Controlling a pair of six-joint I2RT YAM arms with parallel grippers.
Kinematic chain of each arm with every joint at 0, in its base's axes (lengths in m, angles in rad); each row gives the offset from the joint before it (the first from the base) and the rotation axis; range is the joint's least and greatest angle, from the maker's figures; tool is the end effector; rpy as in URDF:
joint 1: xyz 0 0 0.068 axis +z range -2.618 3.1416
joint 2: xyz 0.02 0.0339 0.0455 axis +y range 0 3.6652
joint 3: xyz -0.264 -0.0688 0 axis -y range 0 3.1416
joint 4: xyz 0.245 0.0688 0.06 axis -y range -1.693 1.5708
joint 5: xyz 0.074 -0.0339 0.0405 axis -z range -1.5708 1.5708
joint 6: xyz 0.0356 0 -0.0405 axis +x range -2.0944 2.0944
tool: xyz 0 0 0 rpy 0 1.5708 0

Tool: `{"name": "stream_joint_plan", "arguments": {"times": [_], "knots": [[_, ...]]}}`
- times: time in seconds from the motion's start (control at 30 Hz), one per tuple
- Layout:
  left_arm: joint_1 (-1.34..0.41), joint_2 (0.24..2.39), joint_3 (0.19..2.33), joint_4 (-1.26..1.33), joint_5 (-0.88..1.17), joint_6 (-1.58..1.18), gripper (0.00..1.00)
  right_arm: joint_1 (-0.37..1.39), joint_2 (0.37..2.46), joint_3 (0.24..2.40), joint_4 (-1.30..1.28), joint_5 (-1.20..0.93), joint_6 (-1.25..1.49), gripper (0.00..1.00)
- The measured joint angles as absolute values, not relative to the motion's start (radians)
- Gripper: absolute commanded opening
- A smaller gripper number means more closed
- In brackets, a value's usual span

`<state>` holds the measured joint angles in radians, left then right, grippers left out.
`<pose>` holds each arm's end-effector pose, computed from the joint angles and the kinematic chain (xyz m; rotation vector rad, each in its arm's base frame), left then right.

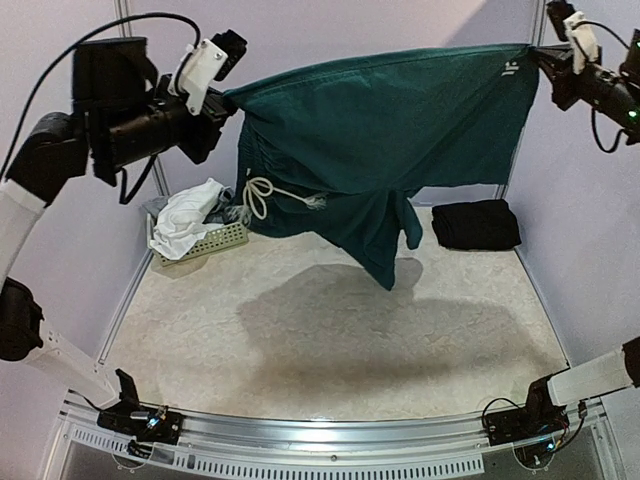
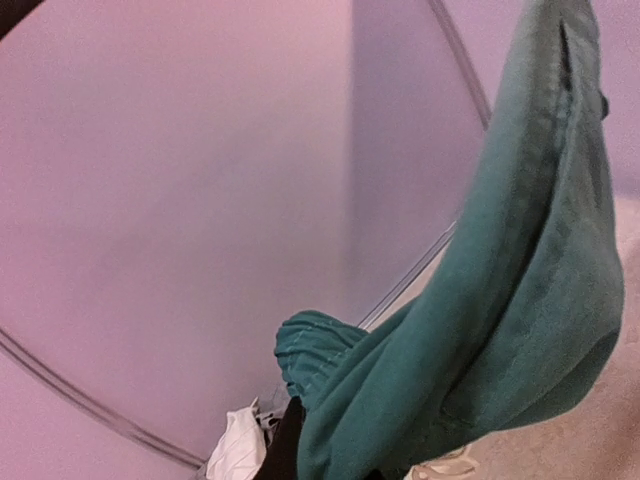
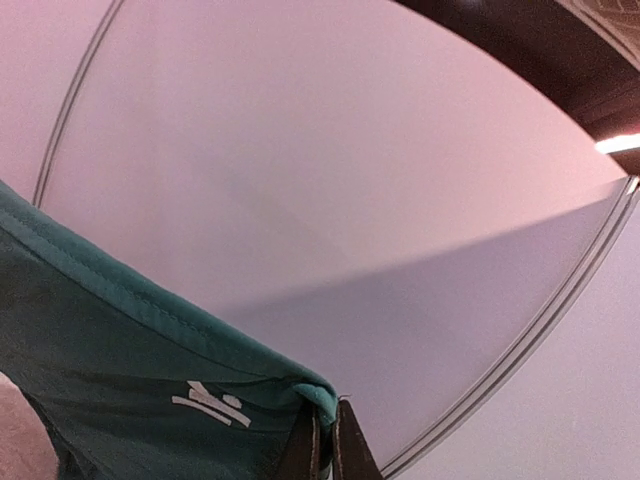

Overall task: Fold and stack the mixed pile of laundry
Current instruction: Flatten out the crumpled shorts at the center of the board.

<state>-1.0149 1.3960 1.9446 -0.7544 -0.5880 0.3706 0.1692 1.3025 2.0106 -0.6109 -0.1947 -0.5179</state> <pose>0.1504 -0.2047 0.5313 0.7599 1.5674 0.0505 0.2014 0.0414 0.5835 -0.6435 1.3294 -0.1395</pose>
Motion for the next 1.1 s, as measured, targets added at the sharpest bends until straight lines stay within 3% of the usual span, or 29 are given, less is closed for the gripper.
{"name": "stream_joint_plan", "arguments": {"times": [0.3,0.5,0.7,0.87,1.0,1.1], "knots": [[-1.487,1.226,1.916,-0.744,-0.783,0.556,0.00,0.167,0.986,2.040,-0.756,-0.356,-0.529,0.00],[-1.544,1.242,1.885,-0.609,-0.949,0.715,0.00,0.167,0.975,2.089,-0.738,-0.400,-0.529,0.00],[-1.342,1.266,1.829,-0.590,-0.942,0.657,0.00,0.167,1.127,1.988,-0.644,-0.404,-0.540,0.00],[-1.127,1.190,1.529,-0.598,-0.832,0.500,0.00,0.167,1.266,1.715,-0.578,-0.449,-0.574,0.10],[-0.961,1.248,1.266,-0.569,-0.635,0.335,0.00,0.174,1.371,1.405,-0.505,-0.453,-0.591,0.00],[-0.842,1.462,1.218,-0.546,-0.505,0.241,0.00,0.191,1.556,1.383,-0.471,-0.397,-0.579,0.00]]}}
